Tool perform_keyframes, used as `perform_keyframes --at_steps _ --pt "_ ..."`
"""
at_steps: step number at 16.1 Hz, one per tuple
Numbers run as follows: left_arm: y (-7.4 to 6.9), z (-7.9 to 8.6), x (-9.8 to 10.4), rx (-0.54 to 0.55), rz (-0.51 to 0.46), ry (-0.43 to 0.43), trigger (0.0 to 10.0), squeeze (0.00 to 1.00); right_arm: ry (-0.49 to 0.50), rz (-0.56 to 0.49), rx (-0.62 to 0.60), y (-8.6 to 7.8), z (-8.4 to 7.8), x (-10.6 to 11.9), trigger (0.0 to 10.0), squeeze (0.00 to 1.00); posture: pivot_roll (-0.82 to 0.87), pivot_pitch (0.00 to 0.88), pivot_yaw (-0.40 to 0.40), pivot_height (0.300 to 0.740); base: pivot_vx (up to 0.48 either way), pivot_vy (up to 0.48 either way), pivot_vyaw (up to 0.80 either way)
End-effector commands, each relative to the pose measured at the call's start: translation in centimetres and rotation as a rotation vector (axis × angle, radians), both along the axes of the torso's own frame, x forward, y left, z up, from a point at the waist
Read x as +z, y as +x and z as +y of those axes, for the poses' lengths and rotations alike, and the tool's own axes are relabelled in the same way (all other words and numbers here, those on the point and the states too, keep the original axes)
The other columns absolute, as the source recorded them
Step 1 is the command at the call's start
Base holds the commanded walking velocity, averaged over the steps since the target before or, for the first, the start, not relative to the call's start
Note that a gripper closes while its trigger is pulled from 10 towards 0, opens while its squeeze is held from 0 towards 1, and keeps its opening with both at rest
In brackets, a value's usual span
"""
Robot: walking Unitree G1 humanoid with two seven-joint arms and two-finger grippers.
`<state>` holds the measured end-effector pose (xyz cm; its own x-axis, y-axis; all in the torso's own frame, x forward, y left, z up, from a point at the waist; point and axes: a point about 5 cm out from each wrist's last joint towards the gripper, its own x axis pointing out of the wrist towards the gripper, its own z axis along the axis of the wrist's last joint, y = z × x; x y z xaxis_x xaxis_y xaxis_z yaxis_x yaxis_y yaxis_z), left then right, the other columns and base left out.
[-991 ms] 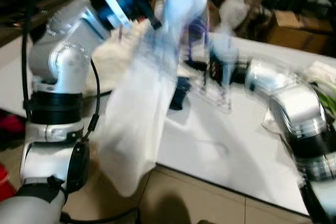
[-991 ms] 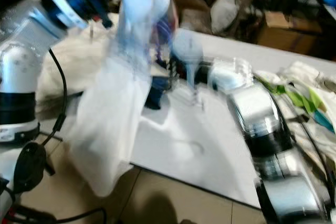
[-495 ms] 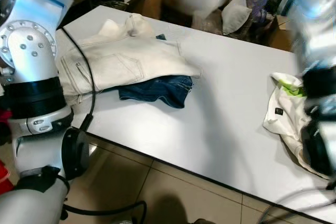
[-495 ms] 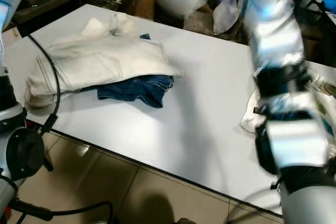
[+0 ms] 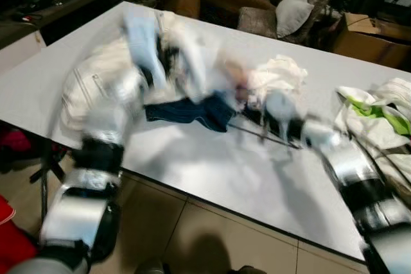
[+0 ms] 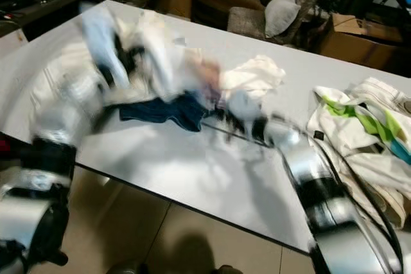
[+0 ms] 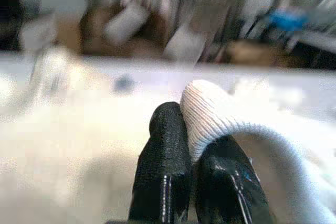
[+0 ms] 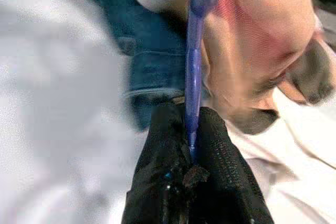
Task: Hang hanger
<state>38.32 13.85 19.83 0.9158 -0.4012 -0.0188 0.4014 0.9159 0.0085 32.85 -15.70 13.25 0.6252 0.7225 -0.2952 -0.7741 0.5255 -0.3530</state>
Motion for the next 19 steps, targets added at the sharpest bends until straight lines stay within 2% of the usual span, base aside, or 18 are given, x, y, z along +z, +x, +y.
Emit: perform_keyframes --at_steps 1,2,3,4,5,6,7,8,10,11,12,13,14,16,17,18,19 --pt "0.3 1.0 -0.2 0.067 -0.001 0.031 10.0 0.0 -0.002 0.004 0.062 -1.0 -0.2 0.8 10.0 0.0 -0.05 0.0 -0.008 0.74 0.0 0.0 0.0" --pt "0.6 2.8 -0.3 0.124 0.01 0.04 10.0 0.0 -0.031 0.047 0.138 -3.6 -1.5 1.5 10.0 0.0 -0.06 0.0 0.001 0.74 0.0 0.0 0.0" --pt "0.7 3.2 -0.1 0.124 0.003 0.053 10.0 0.0 -0.031 0.055 0.154 -4.2 -1.7 1.9 10.0 0.0 -0.06 0.0 0.001 0.74 0.0 0.0 0.0" --pt "0.9 4.4 0.4 0.109 -0.012 0.124 10.0 0.0 -0.041 0.079 0.192 -5.5 -2.5 3.0 10.0 0.0 -0.06 0.0 0.011 0.74 0.0 0.0 0.0" --pt "1.0 4.8 0.5 0.1 -0.019 0.163 10.0 0.0 -0.05 0.087 0.205 -6.0 -2.7 3.3 10.0 0.0 -0.06 0.0 0.02 0.74 0.0 0.0 0.0" --pt "1.1 5.6 0.6 0.1 -0.023 0.251 10.0 0.46 -0.066 0.102 0.211 -6.7 -3.3 3.9 10.0 0.0 -0.06 0.0 0.02 0.74 0.0 0.0 0.0" --pt "1.0 6.1 0.4 0.072 0.001 0.309 10.0 1.0 -0.075 0.106 0.212 -7.2 -3.8 4.4 10.0 0.0 -0.07 0.0 0.032 0.74 0.0 0.0 0.0" --pt "0.7 7.6 0.1 0.0 0.059 0.459 10.0 1.0 -0.105 0.096 0.198 -8.0 -5.1 6.3 10.0 0.0 -0.07 0.0 0.042 0.74 0.0 0.0 0.0" --pt "0.0 8.4 0.2 -0.097 0.08 0.535 10.0 1.0 -0.072 0.059 0.163 -8.2 -6.0 8.2 10.0 0.0 -0.07 0.0 0.047 0.74 0.0 0.0 0.0" --pt "-0.4 8.6 0.3 -0.144 0.092 0.539 10.0 1.0 -0.053 0.044 0.145 -8.1 -6.2 8.8 10.0 0.0 -0.07 0.0 0.047 0.74 0.0 0.0 0.0" --pt "-2.0 9.4 0.3 -0.329 0.124 0.592 10.0 1.0 0.024 0.029 0.077 -7.9 -6.8 10.2 10.0 0.0 -0.07 0.0 0.045 0.74 0.0 0.0 0.0" --pt "-3.5 10.2 0.1 -0.463 0.166 0.649 10.0 1.0 0.081 0.045 0.048 -8.0 -7.0 10.8 10.0 0.0 -0.07 0.0 0.041 0.74 0.0 0.0 0.0" --pt "-4.0 10.7 0.1 -0.505 0.188 0.674 10.0 1.0 0.1 0.053 0.04 -8.1 -7.1 10.9 10.0 0.0 -0.07 0.0 0.041 0.74 0.0 0.0 0.0" --pt "-6.0 12.7 1.2 -0.557 0.29 0.639 10.0 1.0 0.156 0.076 0.022 -8.0 -6.6 10.5 10.0 0.0 -0.05 0.0 0.018 0.74 0.0 0.0 0.0" --pt "-6.5 12.9 1.7 -0.569 0.287 0.6 10.0 1.0 0.173 0.085 0.015 -7.9 -6.4 10.3 10.0 0.0 -0.05 0.0 0.006 0.74 0.0 0.0 0.0" --pt "-7.4 12.6 3.4 -0.586 0.185 0.444 10.0 1.0 0.206 0.074 -0.049 -7.5 -5.8 9.9 10.0 0.0 -0.05 0.0 0.013 0.74 0.0 0.0 0.0" --pt "-7.3 12.0 4.7 -0.547 0.068 0.306 10.0 1.0 0.268 0.04 -0.132 -7.0 -5.4 9.9 10.0 0.0 -0.05 0.0 0.011 0.74 0.0 0.0 0.0"
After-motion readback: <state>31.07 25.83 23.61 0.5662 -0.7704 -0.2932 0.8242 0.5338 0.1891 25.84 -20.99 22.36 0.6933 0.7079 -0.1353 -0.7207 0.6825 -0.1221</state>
